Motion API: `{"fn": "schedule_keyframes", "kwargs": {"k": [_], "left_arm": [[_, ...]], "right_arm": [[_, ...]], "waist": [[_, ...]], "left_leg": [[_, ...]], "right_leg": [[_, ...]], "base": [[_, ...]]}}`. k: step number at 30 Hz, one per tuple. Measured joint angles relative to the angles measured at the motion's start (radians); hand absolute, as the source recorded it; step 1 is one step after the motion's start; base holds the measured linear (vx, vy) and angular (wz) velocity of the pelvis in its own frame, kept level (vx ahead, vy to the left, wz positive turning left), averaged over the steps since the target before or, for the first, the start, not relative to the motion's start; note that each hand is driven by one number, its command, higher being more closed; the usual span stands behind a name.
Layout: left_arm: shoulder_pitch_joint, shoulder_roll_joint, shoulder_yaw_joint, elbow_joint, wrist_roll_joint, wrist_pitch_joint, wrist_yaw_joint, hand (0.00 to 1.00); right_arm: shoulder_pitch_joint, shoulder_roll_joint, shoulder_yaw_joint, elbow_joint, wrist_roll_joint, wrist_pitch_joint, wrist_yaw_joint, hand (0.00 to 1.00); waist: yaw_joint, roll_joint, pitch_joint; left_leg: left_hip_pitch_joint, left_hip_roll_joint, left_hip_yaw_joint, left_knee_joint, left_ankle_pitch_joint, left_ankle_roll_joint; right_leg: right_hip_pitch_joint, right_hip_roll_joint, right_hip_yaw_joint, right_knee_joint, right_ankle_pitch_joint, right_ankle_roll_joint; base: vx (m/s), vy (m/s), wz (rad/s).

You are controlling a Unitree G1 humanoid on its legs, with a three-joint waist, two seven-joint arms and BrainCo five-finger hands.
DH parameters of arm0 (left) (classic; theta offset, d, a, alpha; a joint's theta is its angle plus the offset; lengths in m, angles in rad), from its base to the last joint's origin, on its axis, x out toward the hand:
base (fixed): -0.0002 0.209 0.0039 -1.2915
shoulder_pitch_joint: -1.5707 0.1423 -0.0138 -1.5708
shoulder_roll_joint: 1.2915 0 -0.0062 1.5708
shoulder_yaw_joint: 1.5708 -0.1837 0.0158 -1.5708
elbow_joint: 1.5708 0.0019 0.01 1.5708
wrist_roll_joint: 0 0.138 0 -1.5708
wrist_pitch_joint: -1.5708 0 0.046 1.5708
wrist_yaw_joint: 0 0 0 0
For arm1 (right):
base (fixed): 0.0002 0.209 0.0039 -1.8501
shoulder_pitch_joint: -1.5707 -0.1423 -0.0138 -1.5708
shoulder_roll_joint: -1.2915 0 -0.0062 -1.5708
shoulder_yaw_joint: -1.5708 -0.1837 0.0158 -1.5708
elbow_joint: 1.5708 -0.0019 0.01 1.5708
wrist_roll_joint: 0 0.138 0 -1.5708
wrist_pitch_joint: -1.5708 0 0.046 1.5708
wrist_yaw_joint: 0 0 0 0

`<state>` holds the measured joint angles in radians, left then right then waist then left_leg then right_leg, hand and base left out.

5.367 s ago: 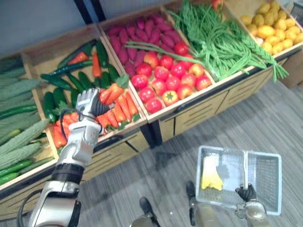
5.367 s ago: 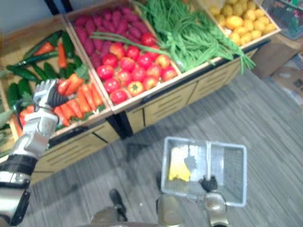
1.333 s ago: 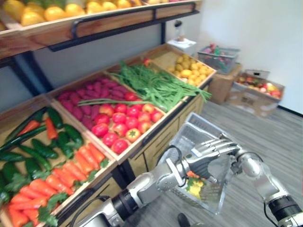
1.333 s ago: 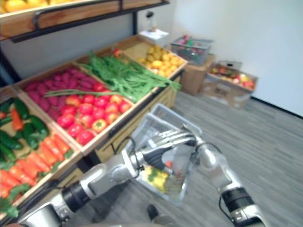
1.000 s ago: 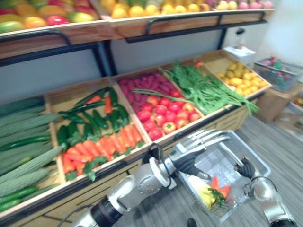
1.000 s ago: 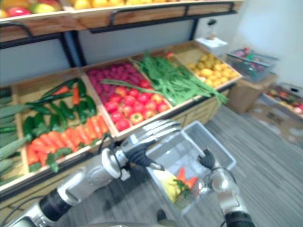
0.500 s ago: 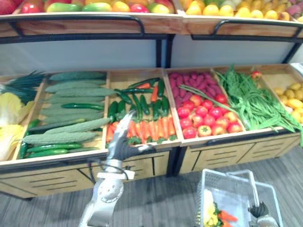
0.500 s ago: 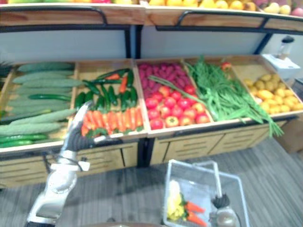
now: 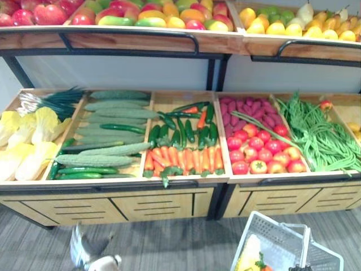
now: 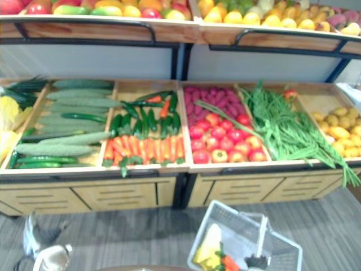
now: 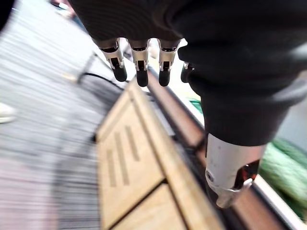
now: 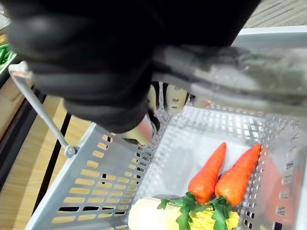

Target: Pick vegetable in the basket

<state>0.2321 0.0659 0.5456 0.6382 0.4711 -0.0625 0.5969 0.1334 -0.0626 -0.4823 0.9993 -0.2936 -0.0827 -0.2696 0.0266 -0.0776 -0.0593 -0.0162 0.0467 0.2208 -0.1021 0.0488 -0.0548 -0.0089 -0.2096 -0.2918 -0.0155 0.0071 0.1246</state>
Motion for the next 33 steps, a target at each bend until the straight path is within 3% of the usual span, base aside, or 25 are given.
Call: {"fn": "schedule_keyframes", "kwargs": {"k": [5,9,14,17,31,32,33], "left_arm": [[0.017,-0.034,0.122,0.248,-0.140,0.028,0.024,0.00],[0.030,-0.046,0.126,0.332,-0.186,0.030,-0.024,0.00],[0.025,-0.040,0.046,0.380,-0.191,0.027,-0.176,0.00],[0.022,-0.040,-0.007,0.403,-0.185,0.025,-0.226,0.00],[-0.002,-0.013,-0.156,0.438,-0.191,0.006,-0.330,0.00],[-0.002,-0.013,-0.157,0.438,-0.191,0.006,-0.336,0.00],[-0.012,-0.008,-0.168,0.437,-0.191,0.006,-0.342,0.00]], "right_arm": [[-0.016,0.003,-0.029,0.059,0.000,-0.013,-0.009,1.00],[-0.034,0.001,-0.031,0.103,0.021,-0.012,-0.010,1.00],[-0.059,-0.003,-0.018,0.118,0.029,-0.009,-0.005,1.00],[-0.068,-0.010,-0.001,0.120,0.028,-0.009,0.000,1.00],[-0.080,-0.033,0.018,0.126,0.033,-0.004,0.040,1.00],[-0.086,-0.037,0.016,0.125,0.034,-0.004,0.041,1.00],[-0.107,-0.039,0.007,0.125,0.037,-0.003,0.040,1.00]], "waist": [[0.000,0.000,-0.002],[-0.004,0.000,-0.005],[-0.020,0.004,-0.007],[-0.028,0.012,-0.007],[-0.044,0.028,0.019],[-0.044,0.028,0.030],[-0.049,0.018,0.072]], "left_leg": [[0.000,0.001,0.012,0.000,-0.005,0.001],[0.001,0.001,0.021,0.000,-0.011,-0.003],[0.006,0.000,0.036,0.002,-0.023,-0.009],[0.018,-0.002,0.048,0.006,-0.028,-0.011],[0.042,0.007,0.072,0.006,-0.043,-0.018],[0.056,0.008,0.084,0.010,-0.057,-0.023],[0.027,0.022,0.093,0.159,-0.142,-0.017]], "right_leg": [[-0.005,0.002,0.012,-0.005,-0.004,0.005],[-0.006,0.005,0.026,-0.015,0.000,0.000],[-0.008,0.008,0.047,-0.019,0.002,0.001],[-0.006,0.011,0.061,-0.020,0.007,0.009],[0.000,0.024,0.091,-0.029,0.005,0.008],[-0.006,0.022,0.110,-0.002,-0.012,0.003],[-0.019,0.007,0.133,0.083,-0.057,0.003]], "base": [[0.00,0.000,-0.06],[0.02,-0.006,-0.08],[0.05,-0.008,-0.09],[0.06,-0.002,-0.17],[0.01,-0.024,-0.08],[-0.04,0.013,-0.39],[-0.06,0.019,-0.42]]}}
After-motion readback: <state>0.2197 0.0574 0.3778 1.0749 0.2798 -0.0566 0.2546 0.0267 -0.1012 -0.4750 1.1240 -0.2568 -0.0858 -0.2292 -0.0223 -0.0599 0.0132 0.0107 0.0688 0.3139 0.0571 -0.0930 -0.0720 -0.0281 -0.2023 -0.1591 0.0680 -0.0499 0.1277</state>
